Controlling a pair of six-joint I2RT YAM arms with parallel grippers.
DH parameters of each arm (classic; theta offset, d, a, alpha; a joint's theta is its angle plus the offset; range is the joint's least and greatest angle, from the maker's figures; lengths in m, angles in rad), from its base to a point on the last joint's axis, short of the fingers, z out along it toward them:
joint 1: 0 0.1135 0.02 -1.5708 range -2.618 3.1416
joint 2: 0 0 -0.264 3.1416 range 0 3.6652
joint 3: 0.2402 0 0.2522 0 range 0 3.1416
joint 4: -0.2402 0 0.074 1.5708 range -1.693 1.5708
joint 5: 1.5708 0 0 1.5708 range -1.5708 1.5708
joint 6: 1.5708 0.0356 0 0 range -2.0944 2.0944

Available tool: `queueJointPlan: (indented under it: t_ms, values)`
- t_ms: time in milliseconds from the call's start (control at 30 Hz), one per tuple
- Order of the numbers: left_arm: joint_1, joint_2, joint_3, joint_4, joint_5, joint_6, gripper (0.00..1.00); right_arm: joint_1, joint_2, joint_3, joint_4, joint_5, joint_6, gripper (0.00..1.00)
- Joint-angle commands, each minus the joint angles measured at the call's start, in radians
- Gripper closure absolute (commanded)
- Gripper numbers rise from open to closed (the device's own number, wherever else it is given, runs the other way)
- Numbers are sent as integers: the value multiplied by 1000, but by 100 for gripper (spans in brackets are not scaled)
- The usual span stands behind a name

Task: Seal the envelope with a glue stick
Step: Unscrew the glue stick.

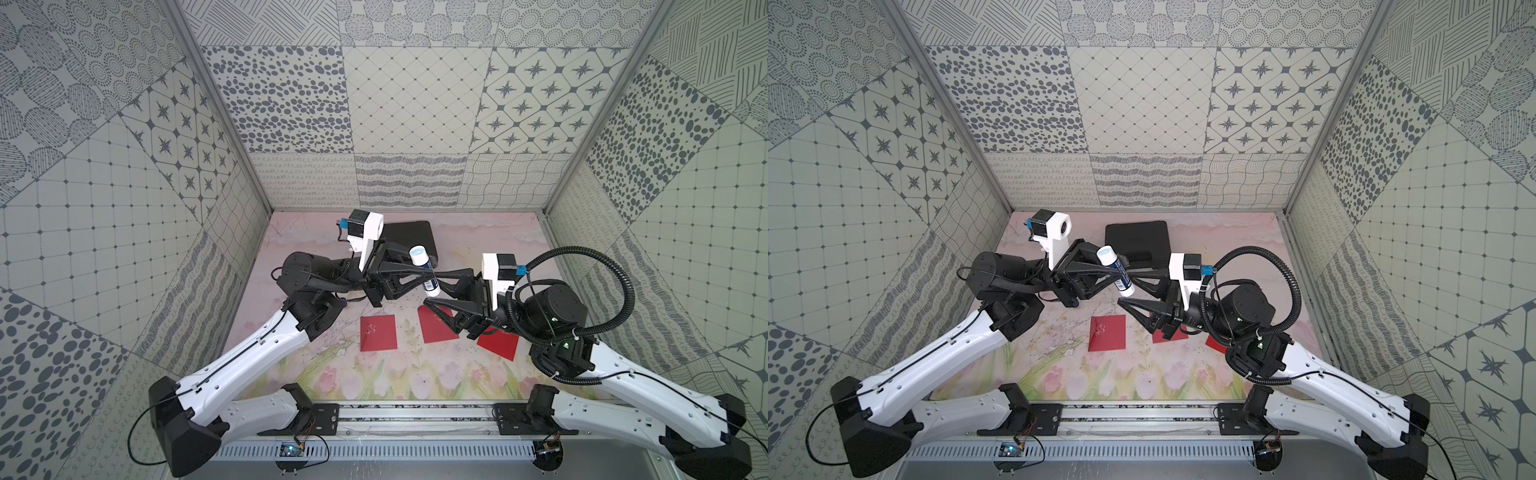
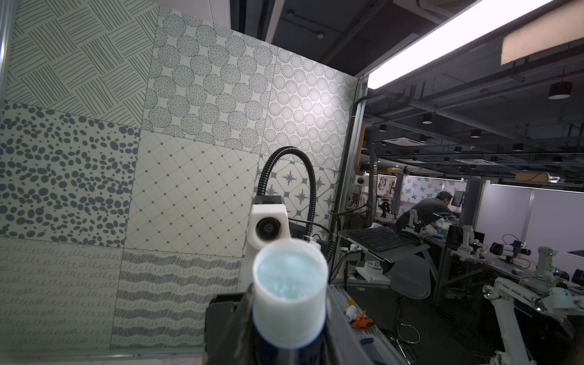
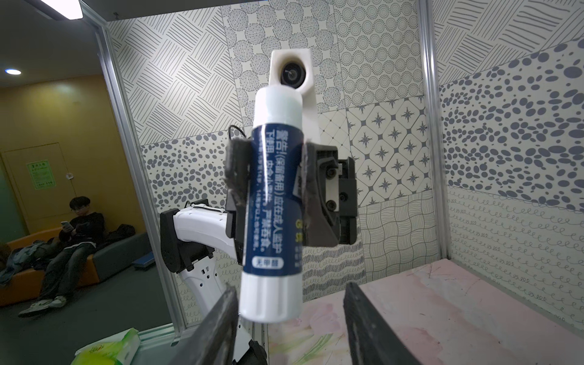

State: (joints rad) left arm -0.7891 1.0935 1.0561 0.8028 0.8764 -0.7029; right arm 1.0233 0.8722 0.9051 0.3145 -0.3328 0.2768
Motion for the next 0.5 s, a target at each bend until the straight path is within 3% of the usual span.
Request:
queueJointPlan:
  t_ms: [0,167,467]
  values:
    - [4,-67,-59,35,-209,84,100,10,9,24,89,30,-44,44]
    - [4,-106,-151,121,-518,45,100,14,53,31,208,154,-183,39]
    - [4,-44,-146,256,-678,-144,100,21,165,112,299,130,-543,38]
